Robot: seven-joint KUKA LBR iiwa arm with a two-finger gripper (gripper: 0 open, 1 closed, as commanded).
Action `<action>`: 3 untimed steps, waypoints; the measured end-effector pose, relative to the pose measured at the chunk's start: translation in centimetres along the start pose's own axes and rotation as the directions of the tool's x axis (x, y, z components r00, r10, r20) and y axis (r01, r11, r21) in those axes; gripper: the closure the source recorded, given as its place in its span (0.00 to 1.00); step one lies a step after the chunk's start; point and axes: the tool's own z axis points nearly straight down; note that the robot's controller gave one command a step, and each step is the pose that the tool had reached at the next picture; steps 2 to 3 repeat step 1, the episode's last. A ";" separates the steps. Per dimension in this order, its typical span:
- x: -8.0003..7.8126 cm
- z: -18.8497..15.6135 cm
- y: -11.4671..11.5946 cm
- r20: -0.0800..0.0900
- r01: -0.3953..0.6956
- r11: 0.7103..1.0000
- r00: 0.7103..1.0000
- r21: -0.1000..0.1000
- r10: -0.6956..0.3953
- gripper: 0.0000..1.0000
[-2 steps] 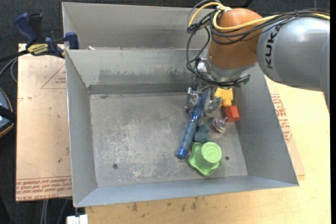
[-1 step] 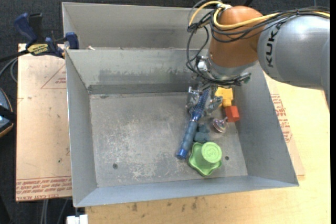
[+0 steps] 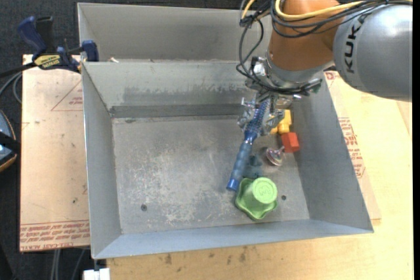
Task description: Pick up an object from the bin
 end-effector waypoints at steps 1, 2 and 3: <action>-0.1 -0.8 0.0 0.000 -0.004 1.000 1.000 -0.004 0.004 1.00; -0.1 -0.8 0.0 0.000 -0.004 1.000 1.000 -0.004 0.004 1.00; -0.1 -0.8 0.0 0.000 -0.004 1.000 1.000 -0.004 0.004 1.00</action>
Offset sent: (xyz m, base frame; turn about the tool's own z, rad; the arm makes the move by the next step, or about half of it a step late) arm 0.0000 -0.0002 0.0087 0.0000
